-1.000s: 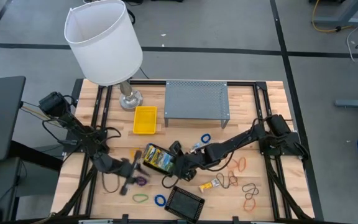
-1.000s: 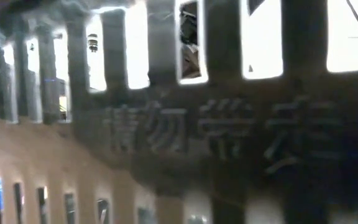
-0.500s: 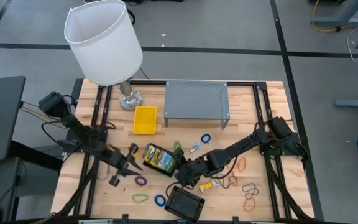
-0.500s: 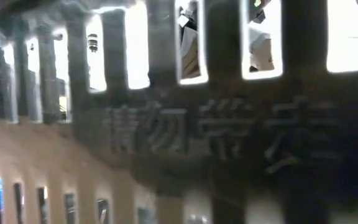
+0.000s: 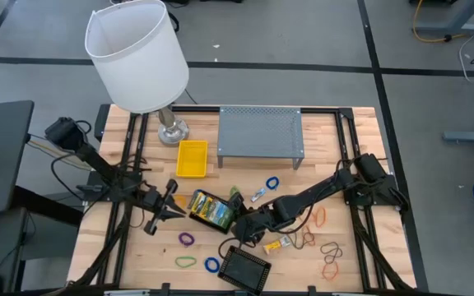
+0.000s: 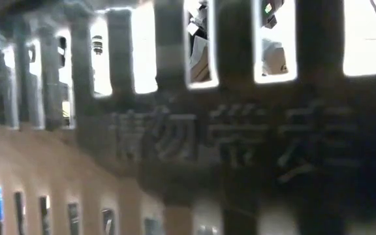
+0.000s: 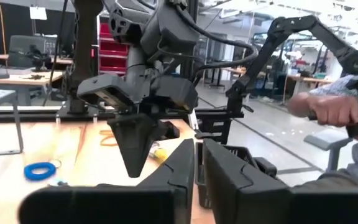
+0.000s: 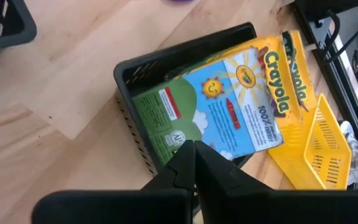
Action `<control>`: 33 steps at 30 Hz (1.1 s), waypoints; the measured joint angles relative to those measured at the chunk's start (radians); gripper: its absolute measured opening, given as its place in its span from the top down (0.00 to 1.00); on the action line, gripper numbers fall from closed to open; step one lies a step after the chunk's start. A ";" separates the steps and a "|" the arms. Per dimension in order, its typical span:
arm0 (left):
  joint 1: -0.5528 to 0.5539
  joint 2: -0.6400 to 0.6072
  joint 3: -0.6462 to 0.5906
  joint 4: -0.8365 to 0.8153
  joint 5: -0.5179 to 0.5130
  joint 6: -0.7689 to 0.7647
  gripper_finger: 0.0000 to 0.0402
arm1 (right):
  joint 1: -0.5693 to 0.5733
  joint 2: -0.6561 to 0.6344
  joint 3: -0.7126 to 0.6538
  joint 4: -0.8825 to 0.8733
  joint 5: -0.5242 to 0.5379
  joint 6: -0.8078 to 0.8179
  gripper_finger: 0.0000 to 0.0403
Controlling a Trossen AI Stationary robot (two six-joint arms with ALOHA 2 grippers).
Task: Pick & Place Office Desk Supplies
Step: Put the large blue crayon box into the top black bin
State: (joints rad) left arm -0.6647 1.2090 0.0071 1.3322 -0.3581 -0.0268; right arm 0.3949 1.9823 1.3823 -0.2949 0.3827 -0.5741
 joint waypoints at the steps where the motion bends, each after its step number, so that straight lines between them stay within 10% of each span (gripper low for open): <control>1: 0.001 -0.019 0.000 -0.022 -0.003 0.010 0.93 | -0.001 0.000 0.000 0.001 -0.001 0.002 0.98; 17: 0.172 -0.407 0.000 -0.577 -0.116 -0.012 0.98 | -0.007 0.000 0.000 -0.013 -0.031 0.028 0.97; 33: 0.329 -0.486 0.000 -0.957 -0.048 -0.197 0.98 | -0.144 0.000 0.000 0.009 -0.367 0.046 1.00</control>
State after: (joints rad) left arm -0.3357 0.7227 0.0071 0.3750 -0.4057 -0.2243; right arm 0.2511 1.9823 1.3823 -0.2860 0.0155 -0.5277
